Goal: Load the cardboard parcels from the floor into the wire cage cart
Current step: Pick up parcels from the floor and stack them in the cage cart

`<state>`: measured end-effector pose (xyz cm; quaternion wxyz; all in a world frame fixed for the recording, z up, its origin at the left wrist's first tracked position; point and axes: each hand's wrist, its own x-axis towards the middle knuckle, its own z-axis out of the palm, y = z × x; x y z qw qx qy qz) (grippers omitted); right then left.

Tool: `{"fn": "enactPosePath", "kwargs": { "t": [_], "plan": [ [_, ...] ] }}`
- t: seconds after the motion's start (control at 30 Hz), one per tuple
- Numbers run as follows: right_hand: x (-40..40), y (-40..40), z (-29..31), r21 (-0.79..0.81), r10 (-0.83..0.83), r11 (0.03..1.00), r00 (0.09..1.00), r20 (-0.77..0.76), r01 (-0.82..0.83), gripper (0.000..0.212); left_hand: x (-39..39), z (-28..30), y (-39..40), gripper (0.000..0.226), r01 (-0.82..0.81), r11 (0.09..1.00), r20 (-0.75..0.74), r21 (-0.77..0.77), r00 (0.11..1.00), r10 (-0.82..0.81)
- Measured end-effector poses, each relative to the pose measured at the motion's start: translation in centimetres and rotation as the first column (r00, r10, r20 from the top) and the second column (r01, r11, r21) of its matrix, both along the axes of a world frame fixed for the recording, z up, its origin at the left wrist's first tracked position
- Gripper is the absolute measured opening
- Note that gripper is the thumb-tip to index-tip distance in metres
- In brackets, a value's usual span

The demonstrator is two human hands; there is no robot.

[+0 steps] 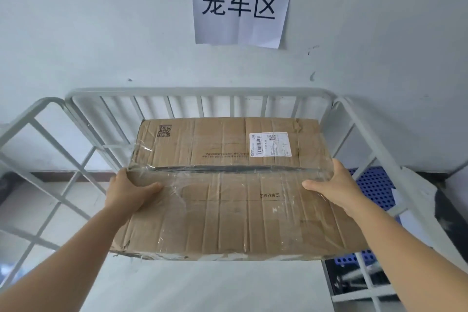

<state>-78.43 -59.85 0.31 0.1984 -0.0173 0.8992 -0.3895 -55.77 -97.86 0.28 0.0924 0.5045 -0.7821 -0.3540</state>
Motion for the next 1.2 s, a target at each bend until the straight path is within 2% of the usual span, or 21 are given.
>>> {"fn": "enactPosePath", "kwargs": {
  "t": [0.07,0.17,0.3,0.53,0.93,1.2],
  "plan": [
    [-1.9,0.0,-2.1,0.027,0.003,1.0,0.998,0.056,-0.004,0.114,-1.5,-1.9,0.3,0.099,0.0,1.0,0.026,0.023,1.0,0.0],
    [-4.4,0.1,-5.4,0.042,0.007,0.999,0.994,0.105,-0.011,0.107,-3.5,-4.8,0.5,0.096,0.008,0.999,0.087,0.051,0.996,-0.013],
    [-7.1,0.4,-9.6,0.071,-0.002,0.997,0.98,0.198,-0.012,0.116,-6.2,-8.9,0.5,0.098,0.012,0.996,0.162,0.091,0.986,-0.026],
    [-11.4,0.4,-16.7,0.125,-0.048,0.992,0.952,0.302,0.01,0.114,-11.0,-15.5,0.6,0.094,0.044,0.992,0.255,0.12,0.964,-0.074],
    [-18.1,-0.3,-28.1,0.247,-0.092,0.969,0.936,0.339,0.006,0.11,-18.4,-27.8,-0.1,0.09,0.06,0.984,0.35,0.169,0.929,-0.117],
    [-21.3,-0.4,-35.3,0.254,-0.129,0.966,0.931,0.34,0.041,0.116,-22.3,-34.9,0.0,0.104,0.085,0.98,0.358,0.179,0.922,-0.146]
  ]
}}
